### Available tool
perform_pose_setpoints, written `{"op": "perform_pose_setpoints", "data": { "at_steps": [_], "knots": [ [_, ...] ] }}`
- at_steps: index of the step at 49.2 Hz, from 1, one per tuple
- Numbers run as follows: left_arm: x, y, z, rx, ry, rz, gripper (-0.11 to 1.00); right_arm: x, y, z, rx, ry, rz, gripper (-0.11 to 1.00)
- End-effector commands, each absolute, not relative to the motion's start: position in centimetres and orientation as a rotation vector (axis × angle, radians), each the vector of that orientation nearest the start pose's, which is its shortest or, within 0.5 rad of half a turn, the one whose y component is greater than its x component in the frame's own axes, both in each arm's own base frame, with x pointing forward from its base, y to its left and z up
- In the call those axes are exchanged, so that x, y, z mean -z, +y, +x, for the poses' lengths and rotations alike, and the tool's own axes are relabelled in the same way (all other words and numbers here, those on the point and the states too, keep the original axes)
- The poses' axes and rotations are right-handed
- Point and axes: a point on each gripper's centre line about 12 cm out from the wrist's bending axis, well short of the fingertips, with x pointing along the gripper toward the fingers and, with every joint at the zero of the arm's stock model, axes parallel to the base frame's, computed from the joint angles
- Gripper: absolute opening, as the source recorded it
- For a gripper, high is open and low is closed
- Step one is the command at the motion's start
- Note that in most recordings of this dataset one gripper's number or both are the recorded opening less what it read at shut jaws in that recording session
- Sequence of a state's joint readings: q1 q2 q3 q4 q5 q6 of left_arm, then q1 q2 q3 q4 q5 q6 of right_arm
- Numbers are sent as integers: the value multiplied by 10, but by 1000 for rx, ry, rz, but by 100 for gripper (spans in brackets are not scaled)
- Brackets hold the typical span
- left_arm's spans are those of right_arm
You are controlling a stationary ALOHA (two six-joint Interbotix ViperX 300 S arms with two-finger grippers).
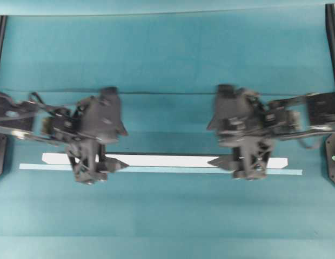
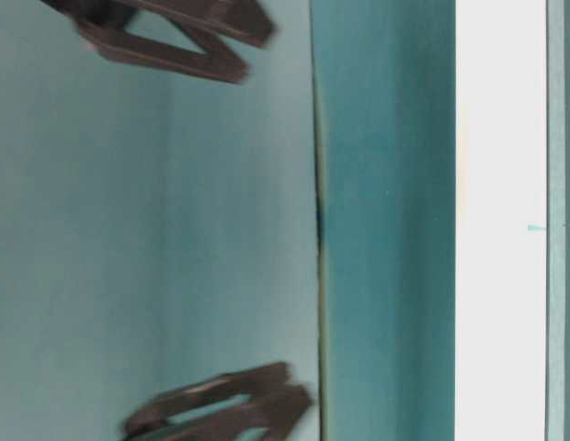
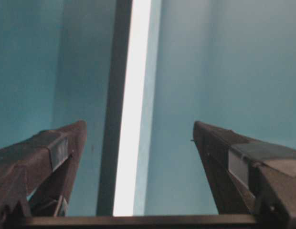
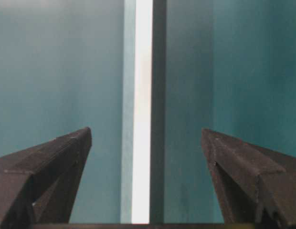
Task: Lift a wooden board with both hands.
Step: 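Open both grippers and raise them off the white board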
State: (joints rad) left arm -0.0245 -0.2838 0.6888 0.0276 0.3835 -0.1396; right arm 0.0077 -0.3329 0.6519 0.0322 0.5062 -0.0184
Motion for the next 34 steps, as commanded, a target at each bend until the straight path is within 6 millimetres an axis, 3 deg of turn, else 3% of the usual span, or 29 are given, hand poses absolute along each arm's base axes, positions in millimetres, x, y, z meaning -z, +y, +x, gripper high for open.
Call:
{"op": "perform_pose_setpoints", "data": {
  "at_steps": [1,15,34],
  "knots": [
    [-255,-7,326,-22,695,-91,96,-264,4,313,-13,727,20,93],
    [-288,-7,298,18,560,12,96,-293,3,276,-7,483,36,93],
    [-337,-7,254,25,259,4,96,-321,2,226,-9,315,39,93]
  ]
}}
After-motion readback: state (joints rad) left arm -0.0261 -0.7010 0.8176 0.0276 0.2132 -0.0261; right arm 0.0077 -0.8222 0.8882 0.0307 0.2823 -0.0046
